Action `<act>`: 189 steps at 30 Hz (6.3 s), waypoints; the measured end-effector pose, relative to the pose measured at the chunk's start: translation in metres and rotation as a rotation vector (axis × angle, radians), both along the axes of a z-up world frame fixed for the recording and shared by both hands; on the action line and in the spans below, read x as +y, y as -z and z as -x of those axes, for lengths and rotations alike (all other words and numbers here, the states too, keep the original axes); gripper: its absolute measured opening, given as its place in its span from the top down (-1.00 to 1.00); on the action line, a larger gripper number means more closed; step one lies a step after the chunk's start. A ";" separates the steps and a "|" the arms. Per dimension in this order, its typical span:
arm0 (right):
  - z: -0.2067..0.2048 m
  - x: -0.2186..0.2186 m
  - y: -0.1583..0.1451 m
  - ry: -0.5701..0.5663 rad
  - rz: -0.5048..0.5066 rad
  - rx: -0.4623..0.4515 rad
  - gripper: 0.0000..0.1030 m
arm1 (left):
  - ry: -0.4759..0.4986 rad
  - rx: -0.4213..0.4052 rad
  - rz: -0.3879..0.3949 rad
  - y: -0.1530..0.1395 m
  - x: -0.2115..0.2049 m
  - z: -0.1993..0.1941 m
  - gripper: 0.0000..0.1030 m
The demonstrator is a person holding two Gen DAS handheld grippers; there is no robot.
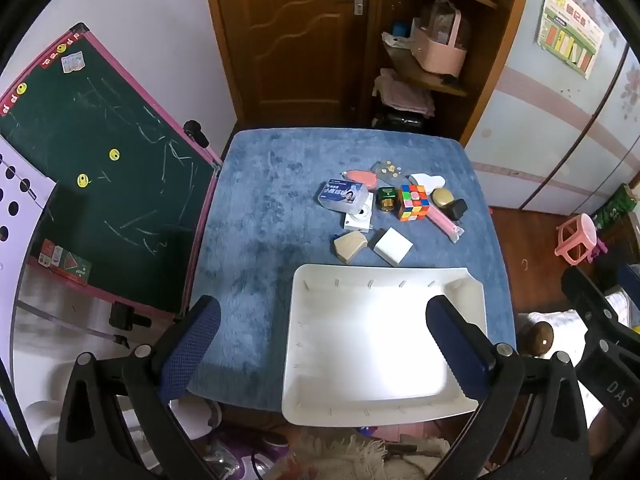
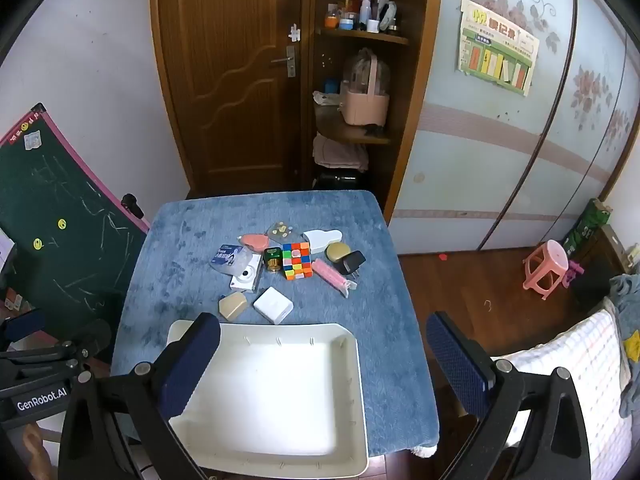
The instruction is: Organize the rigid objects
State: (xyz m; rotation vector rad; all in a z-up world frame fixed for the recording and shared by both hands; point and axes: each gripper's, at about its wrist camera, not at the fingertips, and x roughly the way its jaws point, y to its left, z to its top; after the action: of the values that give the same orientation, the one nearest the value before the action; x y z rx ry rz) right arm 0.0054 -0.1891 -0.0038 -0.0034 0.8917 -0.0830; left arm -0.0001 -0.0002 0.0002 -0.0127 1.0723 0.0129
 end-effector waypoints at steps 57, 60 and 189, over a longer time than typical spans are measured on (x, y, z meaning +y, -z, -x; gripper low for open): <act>0.019 -0.011 0.005 -0.008 -0.027 0.016 -1.00 | 0.029 -0.014 0.011 -0.006 -0.023 0.016 -0.98; 0.022 -0.013 0.003 -0.011 -0.031 0.014 -1.00 | 0.025 -0.018 0.013 -0.006 -0.027 0.020 -0.98; -0.220 -0.047 0.291 0.397 -0.492 0.644 -0.14 | -0.456 0.570 0.198 0.316 -0.002 -0.234 -0.29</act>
State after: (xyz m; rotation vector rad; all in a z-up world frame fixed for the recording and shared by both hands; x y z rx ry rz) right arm 0.2259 -0.2358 -0.2952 0.6385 1.5286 -0.2392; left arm 0.2334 -0.0019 -0.3161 -0.4550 1.6170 0.3389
